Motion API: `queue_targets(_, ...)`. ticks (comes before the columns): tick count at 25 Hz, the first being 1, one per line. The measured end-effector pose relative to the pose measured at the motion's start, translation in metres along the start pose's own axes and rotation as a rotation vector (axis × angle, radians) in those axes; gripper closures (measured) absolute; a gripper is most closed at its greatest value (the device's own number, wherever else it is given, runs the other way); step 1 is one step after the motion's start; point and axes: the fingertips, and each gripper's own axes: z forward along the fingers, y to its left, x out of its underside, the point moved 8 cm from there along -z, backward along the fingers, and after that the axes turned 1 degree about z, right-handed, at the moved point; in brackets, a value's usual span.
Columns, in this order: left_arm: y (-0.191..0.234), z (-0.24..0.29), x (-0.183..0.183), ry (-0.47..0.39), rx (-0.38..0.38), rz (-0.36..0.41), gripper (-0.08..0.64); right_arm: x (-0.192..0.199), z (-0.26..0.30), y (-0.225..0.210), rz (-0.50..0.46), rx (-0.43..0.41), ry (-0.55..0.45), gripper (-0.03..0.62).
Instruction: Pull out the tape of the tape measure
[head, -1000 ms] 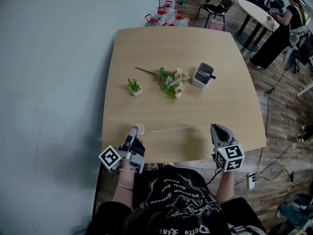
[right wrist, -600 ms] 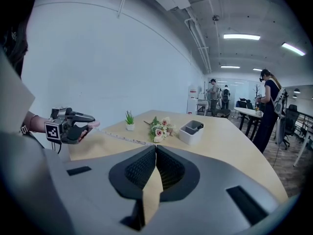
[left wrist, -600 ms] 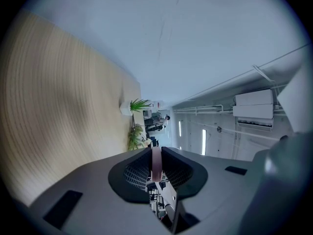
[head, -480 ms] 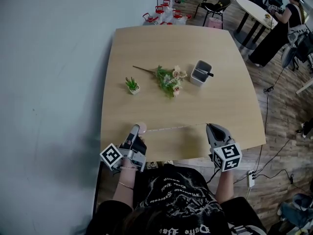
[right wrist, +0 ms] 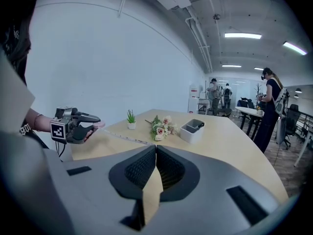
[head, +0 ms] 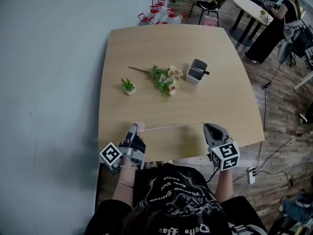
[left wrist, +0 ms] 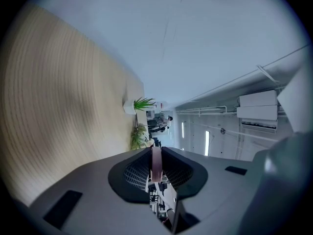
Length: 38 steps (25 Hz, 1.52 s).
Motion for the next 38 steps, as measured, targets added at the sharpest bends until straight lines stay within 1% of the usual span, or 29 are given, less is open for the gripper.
queue_targets(3, 0.002, 0.003, 0.001, 0.002, -0.003, -0.004, 0.489, 0.003, 0.0, -0.001, 0.008, 0.002, 0.003, 0.574)
queue_targets(5, 0.008, 0.003, 0.0, -0.007, -0.023, -0.012, 0.489, 0.006, 0.0, -0.001, 0.009, -0.002, 0.014, 0.574)
queue_targets(7, 0.013, 0.004, -0.001, -0.012, -0.059, 0.002, 0.489, 0.009, 0.0, 0.001, 0.01, -0.005, 0.024, 0.574)
queue_targets(10, 0.017, 0.009, -0.001, 0.003, -0.103, 0.043, 0.489, 0.011, -0.001, 0.004, 0.01, -0.008, 0.029, 0.574)
queue_targets(13, 0.027, 0.014, 0.0, 0.016, -0.172, 0.073, 0.489, 0.011, -0.001, 0.006, 0.008, -0.014, 0.03, 0.574)
queue_targets(21, 0.059, 0.026, 0.002, 0.001, -0.324, 0.059, 0.489, 0.015, 0.003, 0.016, 0.003, -0.026, 0.06, 0.574)
queue_targets(24, 0.068, 0.027, 0.002, -0.018, -0.384, 0.056, 0.489, 0.017, 0.007, 0.021, -0.001, -0.033, 0.072, 0.574)
queue_targets(27, 0.074, 0.028, 0.003, -0.031, -0.43, 0.077, 0.489, 0.019, 0.009, 0.025, 0.003, -0.042, 0.082, 0.574)
queue_targets(31, 0.077, 0.029, 0.001, -0.08, -0.466, 0.082, 0.489, 0.019, 0.012, 0.028, 0.007, -0.05, 0.085, 0.574)
queue_targets(33, 0.075, 0.03, 0.001, -0.077, -0.498, 0.114, 0.488, 0.019, 0.013, 0.03, 0.011, -0.055, 0.085, 0.574)
queue_targets(34, 0.073, 0.031, 0.0, -0.077, -0.52, 0.136, 0.483, 0.019, 0.014, 0.03, 0.012, -0.058, 0.086, 0.574)
queue_targets(36, 0.07, 0.033, -0.001, -0.091, -0.552, 0.164, 0.421, 0.018, 0.016, 0.031, 0.013, -0.063, 0.086, 0.574)
queue_targets(38, 0.069, 0.034, -0.001, -0.108, -0.556, 0.175, 0.411, 0.017, 0.018, 0.032, 0.013, -0.068, 0.085, 0.574)
